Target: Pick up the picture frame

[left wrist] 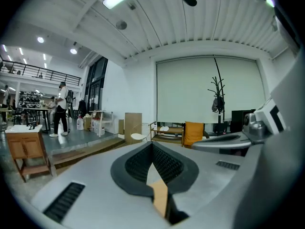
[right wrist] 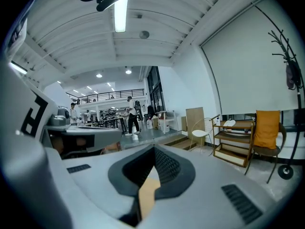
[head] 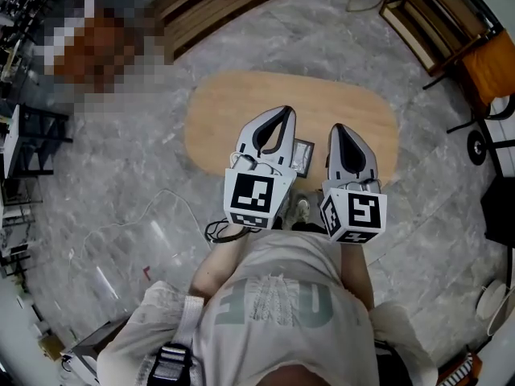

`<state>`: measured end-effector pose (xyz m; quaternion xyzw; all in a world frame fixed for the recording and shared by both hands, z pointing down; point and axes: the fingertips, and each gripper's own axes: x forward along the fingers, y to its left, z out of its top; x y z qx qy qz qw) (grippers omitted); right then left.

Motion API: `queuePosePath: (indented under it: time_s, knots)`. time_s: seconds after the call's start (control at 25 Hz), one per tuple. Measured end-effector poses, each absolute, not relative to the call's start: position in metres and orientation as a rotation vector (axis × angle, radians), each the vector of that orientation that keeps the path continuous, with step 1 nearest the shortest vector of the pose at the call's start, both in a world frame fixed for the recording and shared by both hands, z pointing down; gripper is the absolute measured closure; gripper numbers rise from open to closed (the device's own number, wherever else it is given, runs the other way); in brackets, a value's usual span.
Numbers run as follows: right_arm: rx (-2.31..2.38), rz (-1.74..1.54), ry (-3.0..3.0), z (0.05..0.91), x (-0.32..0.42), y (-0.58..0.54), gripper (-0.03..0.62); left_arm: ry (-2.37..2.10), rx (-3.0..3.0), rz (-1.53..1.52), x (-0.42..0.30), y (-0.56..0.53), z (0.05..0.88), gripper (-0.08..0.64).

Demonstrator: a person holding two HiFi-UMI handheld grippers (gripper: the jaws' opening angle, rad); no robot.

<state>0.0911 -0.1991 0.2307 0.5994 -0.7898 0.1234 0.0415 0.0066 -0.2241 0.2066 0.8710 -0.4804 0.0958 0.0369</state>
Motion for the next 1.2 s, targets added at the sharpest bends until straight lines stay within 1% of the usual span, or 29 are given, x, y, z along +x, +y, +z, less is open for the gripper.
queuePosePath:
  time_s: [0.24, 0.4, 0.48, 0.6, 0.84, 1.0, 1.2]
  knots:
    - [1.780, 0.410, -2.403, 0.272, 0.086, -0.208, 0.588, -1.444, 2.621, 0.362, 0.003, -0.227, 0.263, 0.551]
    - [1.775, 0.366, -2.346, 0.312, 0.098, -0.231, 0.588, -1.403, 2.518, 0.248, 0.009, -0.253, 0.306, 0.551]
    - [1.758, 0.394, -2.314, 0.343, 0.102, -0.225, 0.588, -1.367, 2.464, 0.212, 0.015, -0.253, 0.334, 0.551]
    - [1.674, 0.477, -2.242, 0.392, 0.105, -0.202, 0.588, -1.354, 2.430, 0.303, 0.020, -0.238, 0.382, 0.551]
    - [1.622, 0.619, -2.207, 0.501, 0.083, -0.172, 0.588, -1.325, 2.498, 0.562, -0.004, -0.207, 0.494, 0.551]
    - [1.580, 0.664, -2.202, 0.529, 0.076, -0.157, 0.588, -1.271, 2.490, 0.671, -0.004, -0.184, 0.534, 0.551]
    - [1.526, 0.605, -2.219, 0.539, 0.068, -0.157, 0.588, -1.219, 2.551, 0.739, -0.003, -0.172, 0.549, 0.551]
